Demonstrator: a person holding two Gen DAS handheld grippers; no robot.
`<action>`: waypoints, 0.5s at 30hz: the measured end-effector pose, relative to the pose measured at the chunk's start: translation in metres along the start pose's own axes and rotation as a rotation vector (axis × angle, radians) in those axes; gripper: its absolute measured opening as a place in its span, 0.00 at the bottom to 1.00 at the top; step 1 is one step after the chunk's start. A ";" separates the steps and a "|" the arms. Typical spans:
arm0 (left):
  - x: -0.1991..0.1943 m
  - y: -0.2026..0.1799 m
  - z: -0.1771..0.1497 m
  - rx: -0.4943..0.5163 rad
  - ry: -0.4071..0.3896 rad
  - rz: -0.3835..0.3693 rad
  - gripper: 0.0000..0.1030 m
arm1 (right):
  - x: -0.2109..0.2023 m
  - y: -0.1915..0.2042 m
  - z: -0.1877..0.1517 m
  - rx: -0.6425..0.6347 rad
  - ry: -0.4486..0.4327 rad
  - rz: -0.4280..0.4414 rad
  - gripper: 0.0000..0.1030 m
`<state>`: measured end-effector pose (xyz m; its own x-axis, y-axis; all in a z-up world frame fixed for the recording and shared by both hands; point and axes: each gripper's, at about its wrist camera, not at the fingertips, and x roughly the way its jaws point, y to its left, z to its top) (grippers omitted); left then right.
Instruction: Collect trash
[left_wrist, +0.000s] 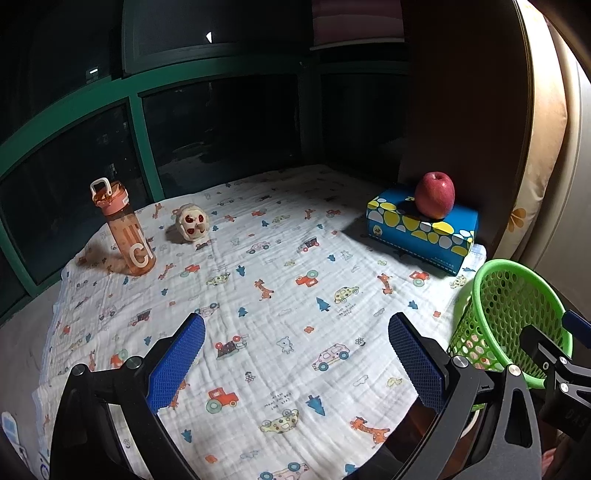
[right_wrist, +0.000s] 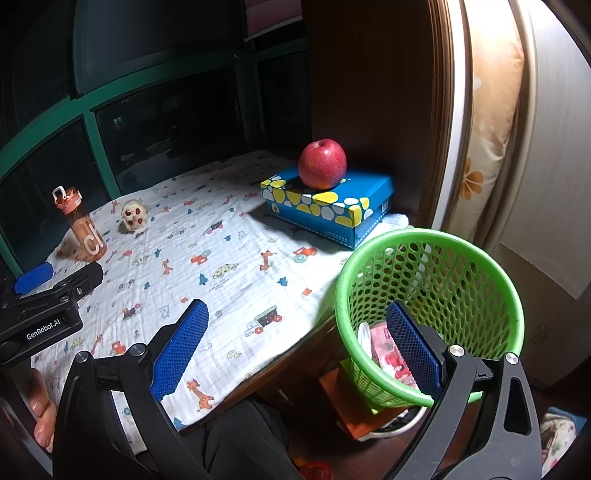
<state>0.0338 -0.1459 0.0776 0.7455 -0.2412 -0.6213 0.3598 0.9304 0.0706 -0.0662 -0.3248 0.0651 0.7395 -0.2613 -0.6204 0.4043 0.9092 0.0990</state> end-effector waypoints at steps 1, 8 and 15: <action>0.000 0.000 0.000 0.001 0.000 0.000 0.93 | 0.000 0.000 0.000 0.001 -0.001 0.000 0.93; -0.002 -0.002 -0.001 0.003 -0.004 0.001 0.93 | 0.000 -0.001 0.000 0.001 0.001 0.002 0.93; -0.002 -0.002 -0.001 0.008 -0.003 0.000 0.93 | 0.000 -0.001 -0.001 0.004 0.004 0.005 0.93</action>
<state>0.0313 -0.1471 0.0778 0.7471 -0.2416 -0.6192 0.3642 0.9281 0.0772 -0.0667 -0.3255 0.0644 0.7396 -0.2554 -0.6228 0.4024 0.9094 0.1050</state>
